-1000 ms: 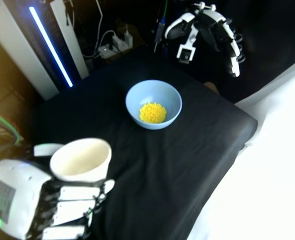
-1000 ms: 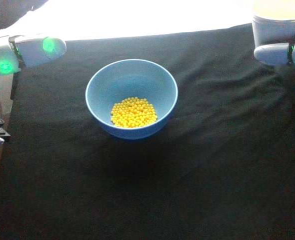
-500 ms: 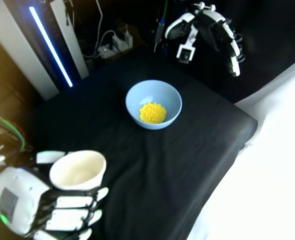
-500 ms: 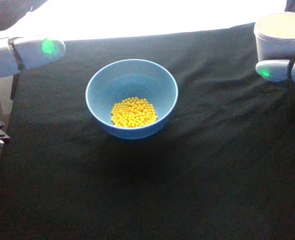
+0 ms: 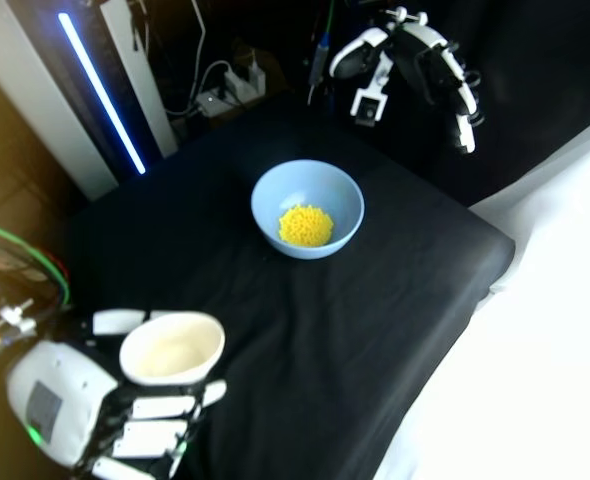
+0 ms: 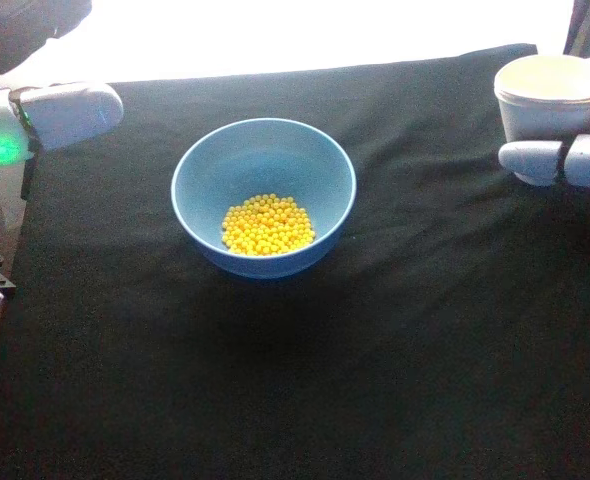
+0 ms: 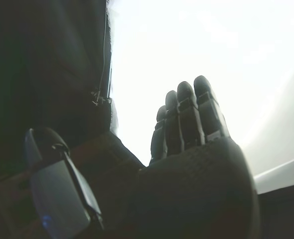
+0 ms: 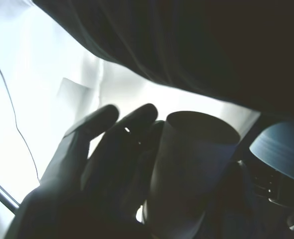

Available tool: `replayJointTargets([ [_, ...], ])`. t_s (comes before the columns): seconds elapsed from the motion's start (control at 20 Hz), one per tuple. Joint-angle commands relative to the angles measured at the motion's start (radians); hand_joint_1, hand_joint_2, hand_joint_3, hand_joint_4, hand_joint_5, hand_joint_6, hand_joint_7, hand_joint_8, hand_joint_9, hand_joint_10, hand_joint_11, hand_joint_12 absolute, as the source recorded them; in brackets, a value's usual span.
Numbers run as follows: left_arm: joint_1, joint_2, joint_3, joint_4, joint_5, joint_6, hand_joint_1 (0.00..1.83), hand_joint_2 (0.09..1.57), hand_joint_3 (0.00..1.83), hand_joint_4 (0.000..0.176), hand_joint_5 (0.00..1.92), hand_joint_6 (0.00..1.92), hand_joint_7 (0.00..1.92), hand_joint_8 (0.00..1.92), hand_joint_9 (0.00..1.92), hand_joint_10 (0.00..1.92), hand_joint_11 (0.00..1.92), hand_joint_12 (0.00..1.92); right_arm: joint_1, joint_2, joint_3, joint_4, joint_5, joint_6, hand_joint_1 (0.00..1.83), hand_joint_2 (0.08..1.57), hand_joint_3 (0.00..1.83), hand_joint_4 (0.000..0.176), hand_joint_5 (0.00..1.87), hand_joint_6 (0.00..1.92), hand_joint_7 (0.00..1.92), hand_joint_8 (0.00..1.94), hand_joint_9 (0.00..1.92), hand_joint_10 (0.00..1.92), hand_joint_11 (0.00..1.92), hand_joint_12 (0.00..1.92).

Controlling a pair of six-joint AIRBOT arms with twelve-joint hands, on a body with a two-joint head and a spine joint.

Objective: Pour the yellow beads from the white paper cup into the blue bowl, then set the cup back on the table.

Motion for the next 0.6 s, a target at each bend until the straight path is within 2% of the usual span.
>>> replayJointTargets([
  [0.0, -0.006, -0.001, 0.001, -0.019, -0.13, -0.011, 0.63, 0.7, 0.0, 0.006, 0.23, 0.01, 0.36, 0.0, 0.37, 0.0, 0.29, 0.1, 0.0, -0.007, 0.013, 0.011, 0.113, 0.011, 1.26, 1.07, 0.0, 0.0, 1.22, 0.38, 1.05, 1.06, 0.79, 0.97, 0.17, 1.61],
  [0.05, -0.006, -0.001, 0.001, -0.019, -0.131, -0.011, 0.65, 0.71, 0.0, 0.0, 0.23, 0.0, 0.35, 0.0, 0.37, 0.0, 0.29, 0.1, -0.007, -0.011, 0.019, 0.017, 0.107, 0.011, 1.27, 1.06, 0.0, 0.0, 1.17, 0.44, 1.11, 1.0, 0.85, 0.87, 0.17, 1.55],
  [0.1, -0.006, -0.001, 0.001, -0.019, -0.132, -0.011, 0.66, 0.72, 0.0, 0.001, 0.22, 0.0, 0.35, 0.0, 0.37, 0.0, 0.27, 0.09, -0.012, -0.014, 0.024, 0.022, 0.101, 0.011, 1.11, 1.07, 0.0, 0.036, 1.09, 0.74, 1.16, 0.69, 0.86, 0.76, 0.02, 1.48],
  [0.15, -0.006, -0.001, 0.001, -0.019, -0.133, -0.011, 0.66, 0.72, 0.0, 0.001, 0.22, 0.0, 0.35, 0.0, 0.37, 0.0, 0.27, 0.09, -0.016, -0.015, 0.026, 0.025, 0.097, 0.011, 1.11, 1.07, 0.0, 0.036, 1.09, 0.74, 1.16, 0.69, 0.86, 0.76, 0.02, 1.48],
  [0.2, -0.006, -0.001, 0.001, -0.019, -0.134, -0.011, 0.67, 0.72, 0.0, 0.016, 0.22, 0.0, 0.35, 0.0, 0.35, 0.0, 0.26, 0.08, -0.019, -0.019, 0.03, 0.027, 0.091, 0.011, 1.22, 1.08, 0.0, 0.0, 1.11, 0.63, 1.08, 0.96, 0.81, 0.67, 0.0, 1.39],
  [0.25, -0.006, -0.001, 0.001, -0.019, -0.135, -0.011, 0.66, 0.72, 0.0, 0.013, 0.21, 0.0, 0.34, 0.0, 0.34, 0.0, 0.24, 0.08, -0.02, -0.022, 0.033, 0.027, 0.087, 0.011, 1.25, 1.07, 0.0, 0.0, 1.15, 0.53, 1.09, 0.96, 0.85, 0.55, 0.0, 1.18],
  [0.3, -0.006, -0.001, 0.001, -0.019, -0.135, -0.011, 0.67, 0.73, 0.01, 0.022, 0.22, 0.0, 0.34, 0.0, 0.34, 0.0, 0.23, 0.07, -0.02, -0.026, 0.037, 0.027, 0.082, 0.011, 1.26, 1.06, 0.0, 0.0, 1.17, 0.49, 1.09, 0.98, 0.88, 0.54, 0.1, 1.31],
  [0.35, -0.006, -0.002, 0.001, -0.019, -0.135, -0.011, 0.68, 0.73, 0.01, 0.015, 0.21, 0.0, 0.33, 0.0, 0.34, 0.0, 0.24, 0.08, -0.021, -0.029, 0.039, 0.027, 0.079, 0.011, 1.25, 1.07, 0.0, 0.0, 1.18, 0.48, 1.06, 1.0, 0.87, 0.56, 0.15, 1.4],
  [0.4, -0.006, -0.003, 0.001, -0.019, -0.136, -0.011, 0.66, 0.72, 0.0, 0.011, 0.21, 0.0, 0.32, 0.0, 0.34, 0.0, 0.26, 0.09, -0.021, -0.035, 0.045, 0.028, 0.076, 0.011, 1.24, 1.08, 0.0, 0.0, 1.15, 0.54, 1.03, 1.06, 0.79, 0.72, 0.11, 1.53],
  [0.55, -0.006, -0.007, 0.003, -0.019, -0.136, -0.012, 0.66, 0.72, 0.0, 0.018, 0.21, 0.0, 0.32, 0.0, 0.34, 0.0, 0.26, 0.08, -0.02, -0.046, 0.059, 0.031, 0.076, 0.029, 1.24, 1.09, 0.0, 0.0, 1.13, 0.57, 1.02, 1.08, 0.72, 0.83, 0.03, 1.58],
])
